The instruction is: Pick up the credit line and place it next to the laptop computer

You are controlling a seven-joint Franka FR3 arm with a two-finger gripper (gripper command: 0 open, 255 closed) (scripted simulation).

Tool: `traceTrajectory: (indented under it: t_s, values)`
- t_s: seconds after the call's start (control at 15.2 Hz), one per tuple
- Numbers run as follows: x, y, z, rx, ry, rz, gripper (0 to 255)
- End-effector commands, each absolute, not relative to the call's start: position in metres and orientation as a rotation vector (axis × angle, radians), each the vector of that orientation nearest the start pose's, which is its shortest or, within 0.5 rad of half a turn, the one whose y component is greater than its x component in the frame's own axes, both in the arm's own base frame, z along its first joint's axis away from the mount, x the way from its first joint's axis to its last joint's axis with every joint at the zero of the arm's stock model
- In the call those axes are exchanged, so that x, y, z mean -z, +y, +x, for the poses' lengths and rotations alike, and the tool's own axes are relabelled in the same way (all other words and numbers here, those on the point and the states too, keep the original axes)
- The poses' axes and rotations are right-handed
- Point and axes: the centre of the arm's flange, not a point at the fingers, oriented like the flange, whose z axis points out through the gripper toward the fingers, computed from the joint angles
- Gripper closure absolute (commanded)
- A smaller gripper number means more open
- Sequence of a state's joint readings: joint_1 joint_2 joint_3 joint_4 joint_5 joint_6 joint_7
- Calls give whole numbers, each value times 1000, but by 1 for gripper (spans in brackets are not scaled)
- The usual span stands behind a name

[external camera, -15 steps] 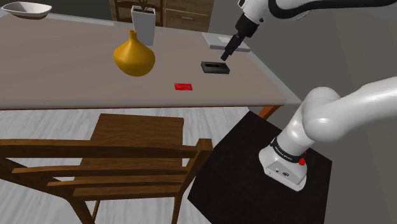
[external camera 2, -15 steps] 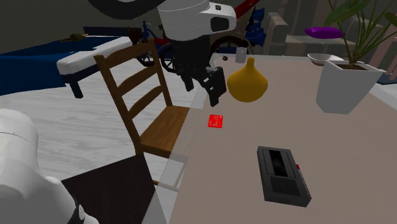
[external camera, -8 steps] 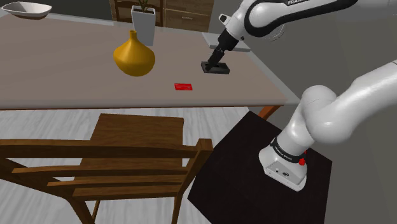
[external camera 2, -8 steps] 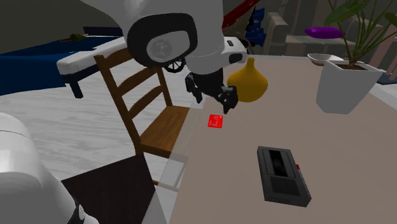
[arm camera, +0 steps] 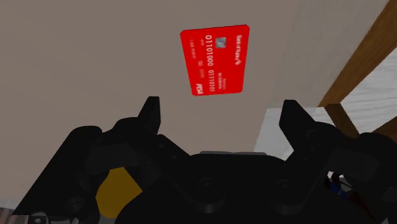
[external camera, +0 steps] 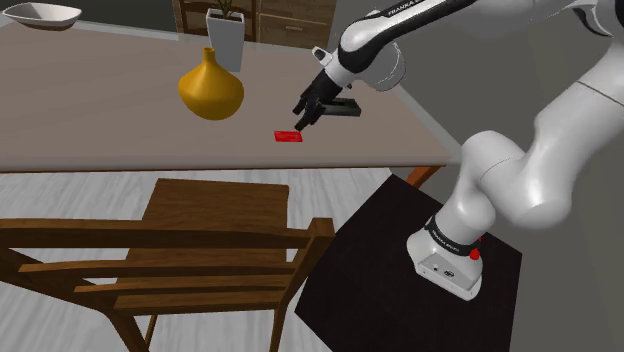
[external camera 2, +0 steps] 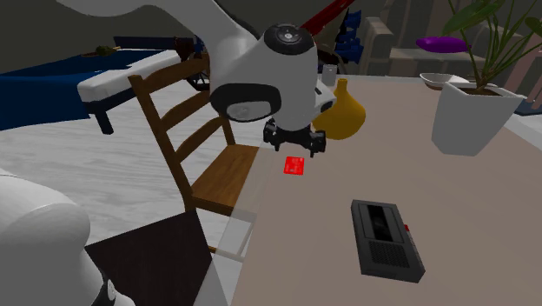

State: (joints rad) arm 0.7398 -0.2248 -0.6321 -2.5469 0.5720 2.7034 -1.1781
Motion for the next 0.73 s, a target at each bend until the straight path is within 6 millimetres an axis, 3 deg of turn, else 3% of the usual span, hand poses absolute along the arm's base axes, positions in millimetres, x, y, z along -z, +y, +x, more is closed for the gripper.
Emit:
traceTrajectory:
  t_s: [0.0,0.66]
  values:
    - [-348,47,482,741,-1186,-2531,0]
    - [-310,68,499,750,-1210,-2512,0]
